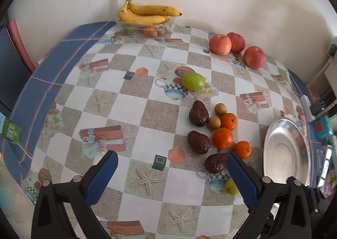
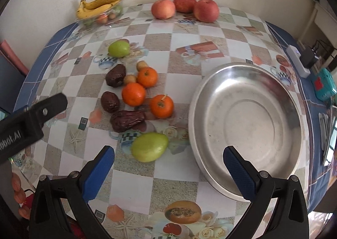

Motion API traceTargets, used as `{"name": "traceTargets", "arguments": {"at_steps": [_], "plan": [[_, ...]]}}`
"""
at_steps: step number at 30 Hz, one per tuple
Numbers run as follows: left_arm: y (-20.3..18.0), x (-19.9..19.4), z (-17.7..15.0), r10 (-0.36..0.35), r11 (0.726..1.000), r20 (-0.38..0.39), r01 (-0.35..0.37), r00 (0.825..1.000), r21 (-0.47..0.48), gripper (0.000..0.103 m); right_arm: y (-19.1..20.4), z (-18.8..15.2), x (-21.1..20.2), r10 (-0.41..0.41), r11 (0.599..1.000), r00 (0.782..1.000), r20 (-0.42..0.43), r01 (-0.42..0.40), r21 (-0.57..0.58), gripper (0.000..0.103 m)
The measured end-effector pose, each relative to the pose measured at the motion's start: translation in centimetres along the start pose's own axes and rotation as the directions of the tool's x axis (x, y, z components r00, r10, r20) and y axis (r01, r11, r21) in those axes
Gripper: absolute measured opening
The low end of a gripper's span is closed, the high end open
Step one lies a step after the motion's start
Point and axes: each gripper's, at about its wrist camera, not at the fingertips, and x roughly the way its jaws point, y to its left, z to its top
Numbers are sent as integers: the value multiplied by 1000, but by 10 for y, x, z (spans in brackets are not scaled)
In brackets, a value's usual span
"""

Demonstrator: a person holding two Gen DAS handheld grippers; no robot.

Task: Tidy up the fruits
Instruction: 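Grasp a dark date with the left tool while the right tool grasps a green pear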

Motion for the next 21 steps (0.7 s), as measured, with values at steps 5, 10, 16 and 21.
{"name": "traceTargets", "arguments": {"at_steps": [5,10,16,21], "plan": [[-1,10,0,-60,998,-44,58,997,-35,103,3,4,4,40,999,999,9,-40,11,103],[-4,26,2,-62,997,-103,56,993,-56,103,14,5,15,46,997,998,-47,-49,-54,103],[-11,41,6,-74,996,-150,67,986,-54,103,13,10,27,52,997,996,-77,-56,-48,103],[-13,49,15,-87,995,-160,79,983,-55,103,14,17,28,68,996,996,-59,-71,-54,102]]}}
